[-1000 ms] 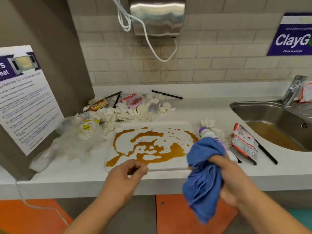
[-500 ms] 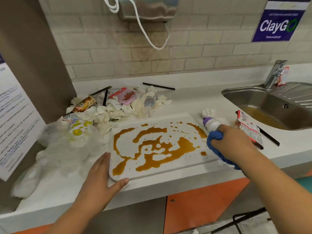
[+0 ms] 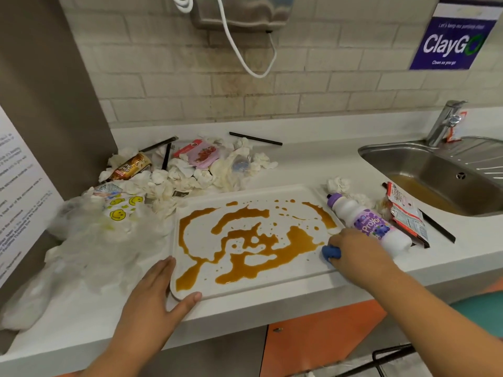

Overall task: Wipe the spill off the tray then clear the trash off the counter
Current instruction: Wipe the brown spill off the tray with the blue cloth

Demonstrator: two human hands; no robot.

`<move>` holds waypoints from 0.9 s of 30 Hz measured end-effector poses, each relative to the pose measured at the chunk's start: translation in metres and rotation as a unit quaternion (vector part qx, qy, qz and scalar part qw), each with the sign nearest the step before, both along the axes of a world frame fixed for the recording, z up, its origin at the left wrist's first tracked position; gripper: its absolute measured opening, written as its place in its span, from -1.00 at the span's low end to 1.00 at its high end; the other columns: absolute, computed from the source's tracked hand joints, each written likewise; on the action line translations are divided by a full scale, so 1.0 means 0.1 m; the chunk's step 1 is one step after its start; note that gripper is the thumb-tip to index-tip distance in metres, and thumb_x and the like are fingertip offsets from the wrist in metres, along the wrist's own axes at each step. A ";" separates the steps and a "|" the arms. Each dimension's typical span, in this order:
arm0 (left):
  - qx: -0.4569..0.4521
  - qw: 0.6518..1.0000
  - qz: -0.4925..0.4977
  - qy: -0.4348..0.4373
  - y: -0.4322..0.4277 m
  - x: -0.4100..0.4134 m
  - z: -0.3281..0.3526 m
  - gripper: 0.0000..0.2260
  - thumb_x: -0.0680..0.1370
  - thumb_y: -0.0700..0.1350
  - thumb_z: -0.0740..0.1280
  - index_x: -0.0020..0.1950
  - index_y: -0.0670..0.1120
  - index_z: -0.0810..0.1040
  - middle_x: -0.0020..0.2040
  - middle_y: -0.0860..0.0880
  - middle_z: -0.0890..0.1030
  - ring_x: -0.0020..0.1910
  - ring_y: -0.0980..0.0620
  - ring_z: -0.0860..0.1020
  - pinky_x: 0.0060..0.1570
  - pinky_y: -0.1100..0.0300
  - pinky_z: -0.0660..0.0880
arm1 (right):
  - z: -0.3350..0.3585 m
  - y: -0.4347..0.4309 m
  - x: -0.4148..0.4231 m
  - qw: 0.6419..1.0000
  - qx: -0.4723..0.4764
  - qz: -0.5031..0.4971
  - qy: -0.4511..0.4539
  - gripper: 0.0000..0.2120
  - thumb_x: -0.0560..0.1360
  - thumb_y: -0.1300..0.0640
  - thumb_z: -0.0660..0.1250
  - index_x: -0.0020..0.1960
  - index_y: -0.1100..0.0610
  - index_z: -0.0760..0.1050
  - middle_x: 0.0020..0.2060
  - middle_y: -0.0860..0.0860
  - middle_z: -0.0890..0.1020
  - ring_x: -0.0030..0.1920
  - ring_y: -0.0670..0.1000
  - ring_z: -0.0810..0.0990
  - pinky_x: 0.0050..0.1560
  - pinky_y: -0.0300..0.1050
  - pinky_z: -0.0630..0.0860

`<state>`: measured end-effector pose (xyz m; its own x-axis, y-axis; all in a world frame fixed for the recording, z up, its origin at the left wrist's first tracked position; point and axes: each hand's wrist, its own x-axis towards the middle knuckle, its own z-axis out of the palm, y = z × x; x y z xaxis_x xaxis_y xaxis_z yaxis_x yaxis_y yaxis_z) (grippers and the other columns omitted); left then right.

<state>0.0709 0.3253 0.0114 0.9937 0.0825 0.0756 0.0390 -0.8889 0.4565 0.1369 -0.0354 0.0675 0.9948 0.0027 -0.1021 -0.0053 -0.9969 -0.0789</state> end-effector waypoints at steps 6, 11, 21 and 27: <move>0.018 1.000 0.003 -0.008 -0.01 0.00 -0.01 -0.18 0.37 0.43 0.17 0.52 0.04 0.15 0.50 0.10 0.25 0.46 0.09 0.25 0.40 0.12 0.26 | 0.00 -0.03 0.06 1.000 0.025 0.002 0.008 -0.89 0.47 0.18 0.22 -0.21 0.11 0.48 -0.19 0.04 0.53 -0.15 0.08 0.56 -0.17 -0.04 0.52; 0.022 1.000 0.005 -0.016 -0.02 -0.01 -0.01 -0.19 0.37 0.41 0.19 0.52 0.04 0.17 0.49 0.10 0.26 0.45 0.09 0.26 0.38 0.13 0.27 | 0.10 -0.16 0.13 0.992 0.110 -0.061 0.000 -0.87 0.47 0.17 0.22 -0.13 0.14 0.55 -0.31 0.03 0.59 -0.26 0.03 0.56 -0.23 -0.10 0.52; 0.020 1.000 0.008 -0.012 -0.02 -0.03 0.00 -0.17 0.35 0.44 0.15 0.52 0.04 0.15 0.50 0.10 0.26 0.45 0.08 0.27 0.39 0.12 0.28 | 0.09 -0.06 0.22 0.998 0.043 -0.035 0.024 -0.87 0.54 0.17 0.17 -0.17 0.05 0.41 -0.14 0.02 0.51 -0.03 0.09 0.58 -0.06 -0.05 0.55; 0.018 1.000 0.011 -0.014 -0.02 -0.02 0.00 -0.20 0.37 0.41 0.20 0.52 0.06 0.16 0.49 0.10 0.27 0.43 0.08 0.29 0.36 0.12 0.29 | 0.07 -0.01 0.22 0.998 0.059 -0.024 0.025 -0.83 0.49 0.21 0.21 -0.28 0.08 0.40 -0.32 0.02 0.50 -0.20 0.09 0.57 -0.20 -0.07 0.53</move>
<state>0.0687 0.3228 0.0112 0.9892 0.1009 0.1067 0.0464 -0.9042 0.4245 0.1588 -0.0359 0.0742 0.9877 -0.0304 -0.1534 -0.0603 -0.9791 -0.1943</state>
